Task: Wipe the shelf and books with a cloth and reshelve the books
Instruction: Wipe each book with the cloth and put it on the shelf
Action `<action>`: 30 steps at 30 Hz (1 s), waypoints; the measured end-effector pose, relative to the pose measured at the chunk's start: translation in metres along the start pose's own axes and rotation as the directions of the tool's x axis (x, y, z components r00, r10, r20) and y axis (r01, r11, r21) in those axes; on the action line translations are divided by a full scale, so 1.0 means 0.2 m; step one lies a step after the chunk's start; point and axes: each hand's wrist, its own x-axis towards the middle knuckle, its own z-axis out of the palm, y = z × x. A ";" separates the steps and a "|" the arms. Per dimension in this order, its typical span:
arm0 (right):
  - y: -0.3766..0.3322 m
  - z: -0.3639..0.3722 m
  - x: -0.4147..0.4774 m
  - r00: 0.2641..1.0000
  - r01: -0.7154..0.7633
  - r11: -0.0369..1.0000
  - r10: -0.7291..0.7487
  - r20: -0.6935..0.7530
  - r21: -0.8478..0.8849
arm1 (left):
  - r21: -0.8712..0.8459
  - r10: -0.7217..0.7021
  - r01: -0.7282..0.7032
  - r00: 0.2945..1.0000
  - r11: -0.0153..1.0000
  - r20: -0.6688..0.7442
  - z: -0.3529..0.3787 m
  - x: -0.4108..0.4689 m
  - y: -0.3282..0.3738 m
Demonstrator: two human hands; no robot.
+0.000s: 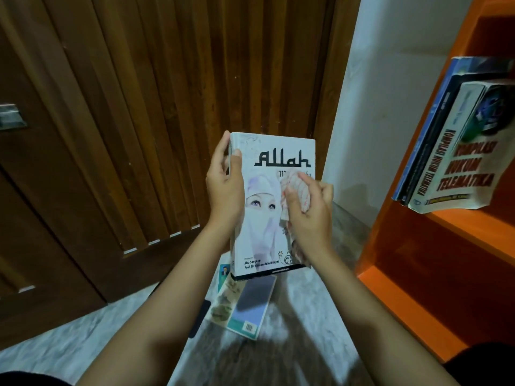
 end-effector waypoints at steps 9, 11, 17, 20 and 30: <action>-0.16 0.07 0.24 0.913 0.404 0.861 -0.399 0.083 -0.310 | -0.057 0.010 -0.010 1.000 0.998 -0.011 0.07 -0.04 0.03; -0.09 0.02 0.28 0.955 0.280 0.895 -0.297 0.004 -0.347 | -0.093 -0.016 0.013 0.999 0.996 -0.041 0.05 -0.03 0.03; -0.03 0.02 0.22 0.996 0.046 0.948 -0.068 -0.059 -0.315 | -0.164 -0.074 0.052 0.989 0.985 -0.126 0.06 -0.03 0.02; -0.06 0.09 0.06 0.933 0.355 0.883 -0.310 0.185 -0.308 | -0.159 -0.098 0.072 0.981 0.985 -0.165 0.06 -0.02 0.02; 0.11 0.04 -0.05 0.997 0.064 0.939 -0.044 0.067 -0.338 | -0.177 -0.112 0.052 0.932 0.983 -0.346 0.00 0.04 -0.01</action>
